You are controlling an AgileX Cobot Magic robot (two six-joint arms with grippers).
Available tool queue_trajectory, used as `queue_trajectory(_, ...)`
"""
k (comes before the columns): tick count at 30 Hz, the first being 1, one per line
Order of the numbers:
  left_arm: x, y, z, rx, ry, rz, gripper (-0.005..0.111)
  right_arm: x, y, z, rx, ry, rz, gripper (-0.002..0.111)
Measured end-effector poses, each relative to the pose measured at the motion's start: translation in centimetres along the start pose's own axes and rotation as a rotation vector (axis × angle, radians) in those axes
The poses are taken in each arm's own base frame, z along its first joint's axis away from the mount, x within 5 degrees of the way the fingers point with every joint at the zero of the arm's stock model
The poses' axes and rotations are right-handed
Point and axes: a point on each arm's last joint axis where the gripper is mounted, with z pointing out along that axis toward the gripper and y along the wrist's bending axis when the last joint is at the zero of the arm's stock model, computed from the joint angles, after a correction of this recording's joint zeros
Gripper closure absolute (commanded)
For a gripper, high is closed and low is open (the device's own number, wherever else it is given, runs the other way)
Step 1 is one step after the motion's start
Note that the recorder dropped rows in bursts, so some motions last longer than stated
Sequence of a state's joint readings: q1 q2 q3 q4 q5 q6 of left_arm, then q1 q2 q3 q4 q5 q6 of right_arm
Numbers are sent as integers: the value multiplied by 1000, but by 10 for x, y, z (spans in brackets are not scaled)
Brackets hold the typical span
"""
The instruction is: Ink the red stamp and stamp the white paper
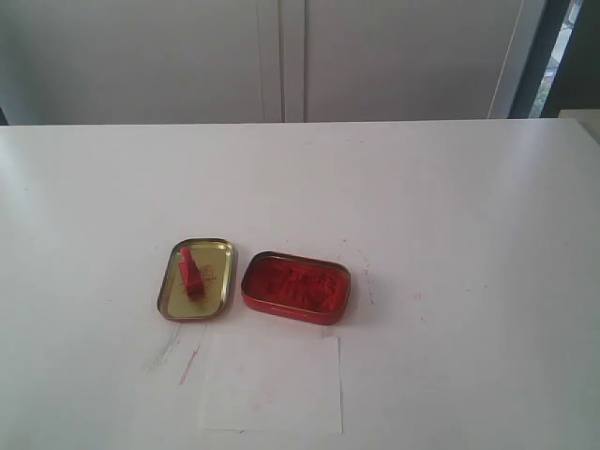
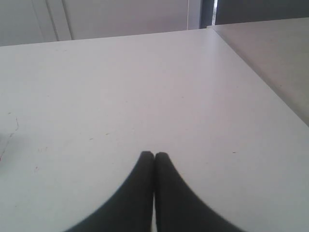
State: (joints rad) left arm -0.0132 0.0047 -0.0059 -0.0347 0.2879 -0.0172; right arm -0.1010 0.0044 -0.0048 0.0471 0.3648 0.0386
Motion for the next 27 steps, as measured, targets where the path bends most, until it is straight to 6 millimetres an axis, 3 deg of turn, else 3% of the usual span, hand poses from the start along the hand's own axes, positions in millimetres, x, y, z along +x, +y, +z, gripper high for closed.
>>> queue_trajectory(10, -20, 3, -2, -29, -216, 0, 107, 0, 0, 0, 0, 0, 1, 108)
queue_trajectory(27, -23, 3, -3, -35, -260, 0, 107, 0, 0, 0, 0, 0, 1, 108)
